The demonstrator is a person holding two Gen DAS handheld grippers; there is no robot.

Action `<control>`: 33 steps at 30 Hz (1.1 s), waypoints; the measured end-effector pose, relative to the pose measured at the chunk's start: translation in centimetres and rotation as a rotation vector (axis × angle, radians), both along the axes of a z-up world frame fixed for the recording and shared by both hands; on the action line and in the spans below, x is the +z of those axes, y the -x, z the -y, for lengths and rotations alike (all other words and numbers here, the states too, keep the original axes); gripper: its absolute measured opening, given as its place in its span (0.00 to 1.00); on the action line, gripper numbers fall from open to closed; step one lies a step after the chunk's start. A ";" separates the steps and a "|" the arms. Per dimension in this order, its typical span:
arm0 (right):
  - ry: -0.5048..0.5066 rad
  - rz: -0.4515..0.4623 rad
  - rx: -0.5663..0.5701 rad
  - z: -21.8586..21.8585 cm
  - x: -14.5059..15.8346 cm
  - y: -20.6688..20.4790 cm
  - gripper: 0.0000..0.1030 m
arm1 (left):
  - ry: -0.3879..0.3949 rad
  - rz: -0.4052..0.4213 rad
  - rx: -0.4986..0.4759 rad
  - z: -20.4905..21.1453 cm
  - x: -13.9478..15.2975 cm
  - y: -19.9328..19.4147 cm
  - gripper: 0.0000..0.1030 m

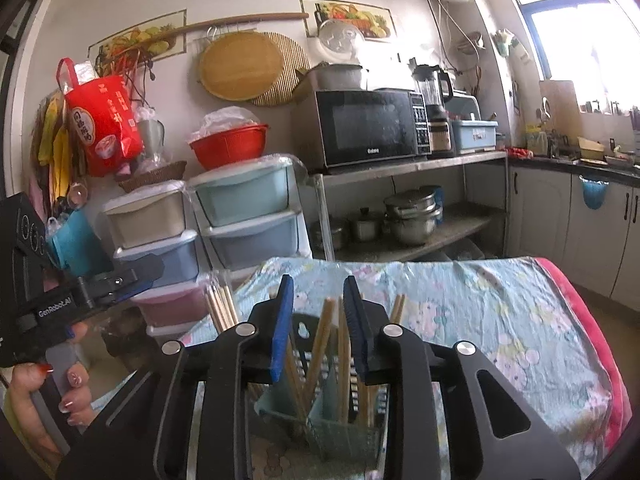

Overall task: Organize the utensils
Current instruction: 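Withdraw both tools upward and back from the holder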

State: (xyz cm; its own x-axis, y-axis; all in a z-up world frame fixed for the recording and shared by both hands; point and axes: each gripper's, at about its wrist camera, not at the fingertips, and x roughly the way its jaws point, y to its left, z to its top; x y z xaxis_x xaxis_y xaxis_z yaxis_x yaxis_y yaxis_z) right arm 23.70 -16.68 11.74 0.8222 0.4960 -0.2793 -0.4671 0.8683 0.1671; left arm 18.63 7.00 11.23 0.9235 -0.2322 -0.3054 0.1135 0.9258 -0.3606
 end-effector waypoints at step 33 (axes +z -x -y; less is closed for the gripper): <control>0.069 -0.135 0.021 2.6 -4.2 3.7 0.59 | -0.066 -0.102 -0.029 1.6 -4.6 3.1 0.89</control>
State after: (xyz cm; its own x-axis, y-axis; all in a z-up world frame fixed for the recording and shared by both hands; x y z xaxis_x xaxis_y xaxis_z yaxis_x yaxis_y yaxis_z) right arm 20.04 -19.28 7.50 0.7646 0.4885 -0.4205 -0.4624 0.8702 0.1700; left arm 15.50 5.40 6.61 0.8798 -0.2348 -0.4133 0.1067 0.9449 -0.3096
